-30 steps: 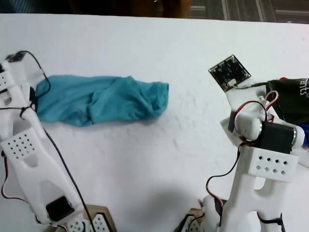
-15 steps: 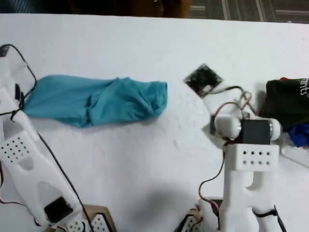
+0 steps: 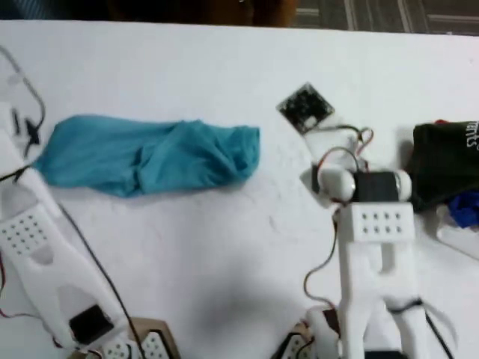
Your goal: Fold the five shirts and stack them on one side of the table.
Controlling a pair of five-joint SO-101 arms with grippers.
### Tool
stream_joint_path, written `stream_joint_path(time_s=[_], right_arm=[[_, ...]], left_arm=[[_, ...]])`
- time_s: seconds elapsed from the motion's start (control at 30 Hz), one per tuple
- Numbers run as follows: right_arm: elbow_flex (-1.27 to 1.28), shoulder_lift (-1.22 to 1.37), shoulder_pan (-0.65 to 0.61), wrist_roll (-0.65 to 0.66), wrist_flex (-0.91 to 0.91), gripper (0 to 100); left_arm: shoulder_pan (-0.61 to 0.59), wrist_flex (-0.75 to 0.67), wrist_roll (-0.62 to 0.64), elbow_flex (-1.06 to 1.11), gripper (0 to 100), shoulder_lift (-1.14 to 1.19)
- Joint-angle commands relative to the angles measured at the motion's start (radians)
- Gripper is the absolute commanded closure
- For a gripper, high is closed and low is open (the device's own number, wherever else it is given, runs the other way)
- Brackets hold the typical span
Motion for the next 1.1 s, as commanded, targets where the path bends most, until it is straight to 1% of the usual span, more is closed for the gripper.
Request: stream_joint_path(time_s=[0.0,0.07,0.17,0.27,0.33,0.43,0.63,0.73,0.9,1.07], right_arm=[[-0.091,0.17,-0.087,-0.104,-0.041,98.1],[-0.167,0.294,-0.154,-0.129,-0.03,98.1],[-0.318,0.476,-0.228,-0.13,0.033,98.1],[-0.493,0.656,-0.245,-0.13,0.071,98.1],[-0.606,0.777,-0.245,-0.129,0.071,98.1],[-0.795,0.963,-0.242,-0.13,0.076,98.1],[-1.175,1.276,-0.251,-0.135,0.166,98.1],[-1.343,1.408,-0.262,-0.132,0.234,98.1],[-1.545,1.604,-0.231,-0.13,0.311,98.1],[-1.709,1.719,-0.196,-0.13,0.427,98.1]], left_arm=[[0.146,-0.066,0.13,-0.042,92,-0.018],[0.192,-0.16,0.187,-0.039,98,0.005],[0.238,-0.255,0.258,-0.033,96,0.051],[0.264,-0.302,0.232,-0.041,96,0.109],[0.262,-0.359,0.204,-0.036,96,0.158],[0.259,-0.414,0.196,-0.042,96,0.216],[0.253,-0.442,0.195,-0.042,96,0.258],[0.238,-0.493,0.195,-0.039,96,0.273],[0.227,-0.517,0.195,-0.042,96,0.292],[0.209,-0.548,0.193,-0.038,96,0.293]])
